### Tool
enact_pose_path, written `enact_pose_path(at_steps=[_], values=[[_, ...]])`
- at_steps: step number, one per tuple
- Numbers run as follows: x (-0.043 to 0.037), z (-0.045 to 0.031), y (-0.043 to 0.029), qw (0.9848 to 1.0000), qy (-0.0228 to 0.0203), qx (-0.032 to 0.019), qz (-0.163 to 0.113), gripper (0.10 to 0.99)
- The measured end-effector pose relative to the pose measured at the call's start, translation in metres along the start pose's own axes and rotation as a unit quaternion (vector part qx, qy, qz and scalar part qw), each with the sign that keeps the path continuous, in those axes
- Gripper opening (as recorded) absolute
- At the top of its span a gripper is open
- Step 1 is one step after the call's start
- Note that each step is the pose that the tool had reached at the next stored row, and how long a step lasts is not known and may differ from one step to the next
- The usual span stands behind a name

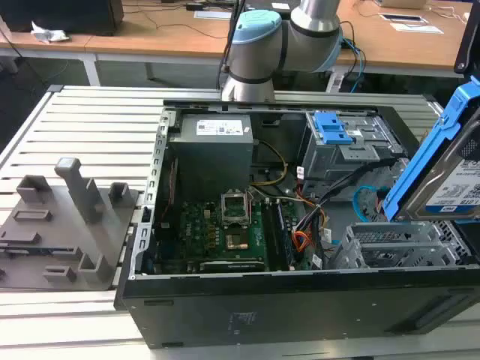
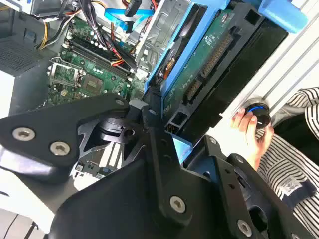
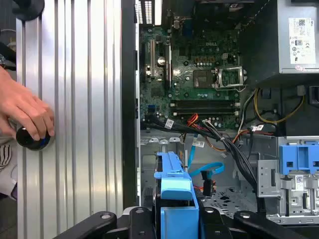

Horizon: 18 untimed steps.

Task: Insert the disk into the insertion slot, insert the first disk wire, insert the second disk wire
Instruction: 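Insert the disk into the insertion slot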

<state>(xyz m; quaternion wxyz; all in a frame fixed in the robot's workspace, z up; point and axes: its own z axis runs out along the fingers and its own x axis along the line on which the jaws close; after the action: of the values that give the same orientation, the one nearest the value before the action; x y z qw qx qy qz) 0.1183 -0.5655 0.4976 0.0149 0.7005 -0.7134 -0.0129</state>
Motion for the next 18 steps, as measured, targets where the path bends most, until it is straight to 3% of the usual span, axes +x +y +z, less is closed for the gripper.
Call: enact_pose_path(at_steps=[18], values=[[-0.0001,0.0272,-0.0011,1.0000,0.0001,0.0000,0.000,0.365]])
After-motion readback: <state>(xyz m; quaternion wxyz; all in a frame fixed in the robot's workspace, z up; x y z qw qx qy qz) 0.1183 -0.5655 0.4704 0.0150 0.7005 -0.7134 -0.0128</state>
